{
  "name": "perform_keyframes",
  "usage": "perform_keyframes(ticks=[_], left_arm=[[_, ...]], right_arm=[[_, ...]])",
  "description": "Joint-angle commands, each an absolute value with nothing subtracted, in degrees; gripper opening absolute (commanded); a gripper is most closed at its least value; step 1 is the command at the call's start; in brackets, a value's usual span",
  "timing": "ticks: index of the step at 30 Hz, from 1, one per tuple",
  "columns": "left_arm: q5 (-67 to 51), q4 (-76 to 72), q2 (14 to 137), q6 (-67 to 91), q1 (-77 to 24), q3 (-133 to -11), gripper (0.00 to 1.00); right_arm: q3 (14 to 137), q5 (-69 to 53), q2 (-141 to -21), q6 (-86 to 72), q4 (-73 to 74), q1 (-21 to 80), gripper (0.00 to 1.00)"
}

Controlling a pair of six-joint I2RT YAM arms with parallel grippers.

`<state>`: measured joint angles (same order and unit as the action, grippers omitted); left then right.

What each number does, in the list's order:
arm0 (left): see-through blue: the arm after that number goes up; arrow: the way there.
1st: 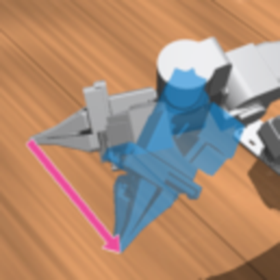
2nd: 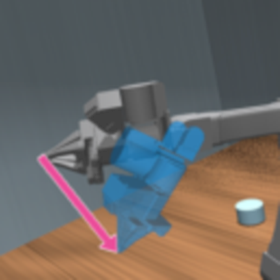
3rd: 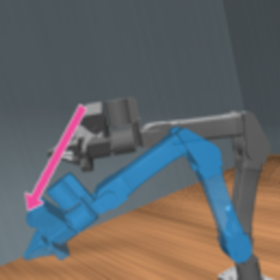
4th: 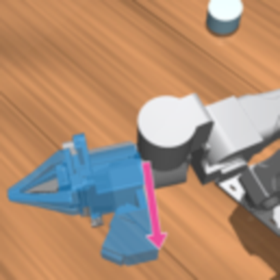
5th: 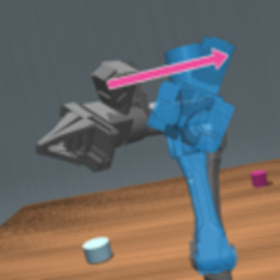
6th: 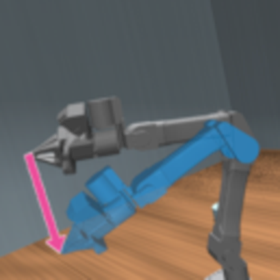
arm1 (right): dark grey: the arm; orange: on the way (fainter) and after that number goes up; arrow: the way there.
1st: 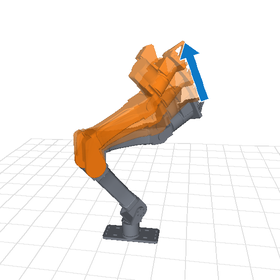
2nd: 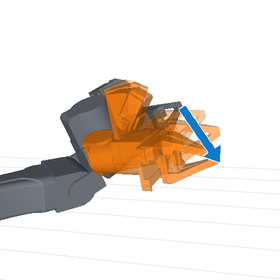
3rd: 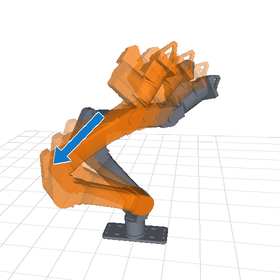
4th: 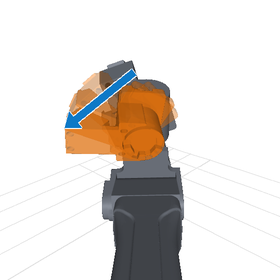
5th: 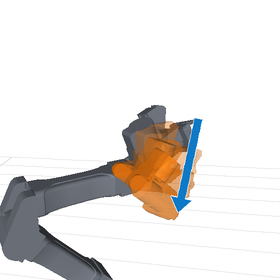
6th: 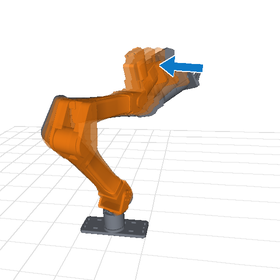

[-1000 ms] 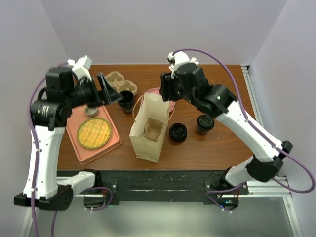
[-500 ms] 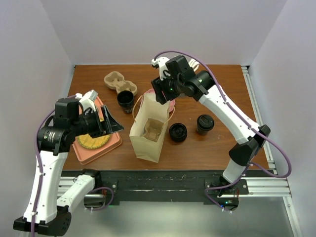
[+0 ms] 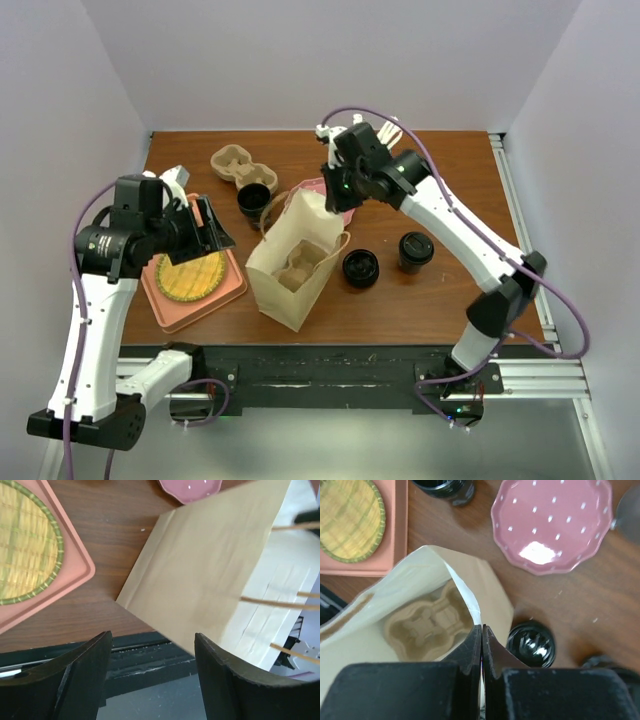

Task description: Pack the takeout coffee

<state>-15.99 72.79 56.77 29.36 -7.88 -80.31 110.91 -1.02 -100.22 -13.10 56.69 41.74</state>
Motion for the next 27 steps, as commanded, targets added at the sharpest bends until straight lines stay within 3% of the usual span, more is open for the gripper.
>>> perform_keyframes(ticks=[1, 11, 27], left_arm=[[-13.8, 75.4, 57.4, 30.9, -7.8, -84.9, 0.72], [-19.2, 75.4, 58.4, 27.4, -7.9, -88.6, 0.70], [-24.7, 68.7, 50.4, 34.8, -8.3, -70.1, 0.66]], right_arm=[[100.9, 2.0, -87.8, -29.7, 53.9, 42.2, 0.00], [89.5, 8.3, -75.5, -45.8, 46.6, 47.9, 0.00], [79.9, 15.5, -69.4, -55.1, 42.0, 52.0, 0.00]])
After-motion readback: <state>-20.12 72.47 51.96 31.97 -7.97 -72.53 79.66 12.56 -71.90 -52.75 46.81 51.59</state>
